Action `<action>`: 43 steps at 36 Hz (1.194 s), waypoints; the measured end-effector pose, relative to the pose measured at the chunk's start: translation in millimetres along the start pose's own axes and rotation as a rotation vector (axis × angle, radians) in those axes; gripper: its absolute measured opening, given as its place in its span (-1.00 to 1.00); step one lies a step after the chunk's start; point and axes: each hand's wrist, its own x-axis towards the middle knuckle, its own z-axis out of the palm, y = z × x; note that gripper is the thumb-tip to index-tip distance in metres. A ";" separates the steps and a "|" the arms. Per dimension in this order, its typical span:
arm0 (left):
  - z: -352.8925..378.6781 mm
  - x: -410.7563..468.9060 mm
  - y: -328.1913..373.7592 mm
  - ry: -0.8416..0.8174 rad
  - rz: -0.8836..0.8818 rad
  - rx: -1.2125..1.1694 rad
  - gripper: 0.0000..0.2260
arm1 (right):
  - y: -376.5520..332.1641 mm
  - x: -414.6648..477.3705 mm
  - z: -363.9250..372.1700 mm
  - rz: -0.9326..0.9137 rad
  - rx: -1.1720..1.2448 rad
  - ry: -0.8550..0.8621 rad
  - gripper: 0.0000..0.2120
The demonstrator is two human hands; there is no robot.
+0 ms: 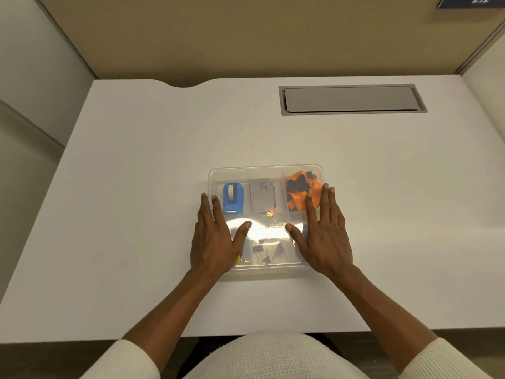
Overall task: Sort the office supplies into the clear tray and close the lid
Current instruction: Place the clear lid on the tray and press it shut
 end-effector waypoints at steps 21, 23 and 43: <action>-3.7 20.1 3.6 -0.044 0.159 0.295 0.24 | -5.9 15.0 -8.4 0.022 -0.133 -0.061 -0.03; -7.7 21.3 5.7 -0.072 0.165 0.311 0.24 | -5.9 14.2 -9.2 0.022 -0.118 -0.067 -0.04; -19.0 71.6 9.4 -0.085 0.208 0.291 0.41 | 13.9 65.5 -8.2 -0.038 0.042 -0.052 0.07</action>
